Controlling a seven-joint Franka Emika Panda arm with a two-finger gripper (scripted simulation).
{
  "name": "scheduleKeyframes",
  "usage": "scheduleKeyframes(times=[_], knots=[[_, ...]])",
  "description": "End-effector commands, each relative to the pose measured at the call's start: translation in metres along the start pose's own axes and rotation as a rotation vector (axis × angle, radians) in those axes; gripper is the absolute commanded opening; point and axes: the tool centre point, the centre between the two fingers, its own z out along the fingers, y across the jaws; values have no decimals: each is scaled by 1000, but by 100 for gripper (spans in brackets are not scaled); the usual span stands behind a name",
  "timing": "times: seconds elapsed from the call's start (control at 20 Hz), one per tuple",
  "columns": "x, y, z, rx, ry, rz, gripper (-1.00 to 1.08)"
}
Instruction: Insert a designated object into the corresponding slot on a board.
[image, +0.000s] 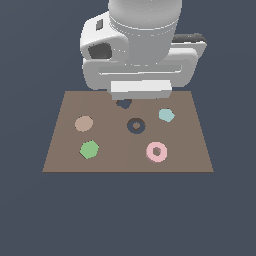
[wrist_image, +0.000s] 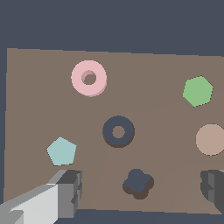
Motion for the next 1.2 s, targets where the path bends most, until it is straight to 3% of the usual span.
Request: scheduleKeyframes(times=[0.0,0.6,1.15], knots=[[0,0,0,0,0,0,100],[13,-13,18,0,2,76,100],[52,-41,65,1,9,279,100]])
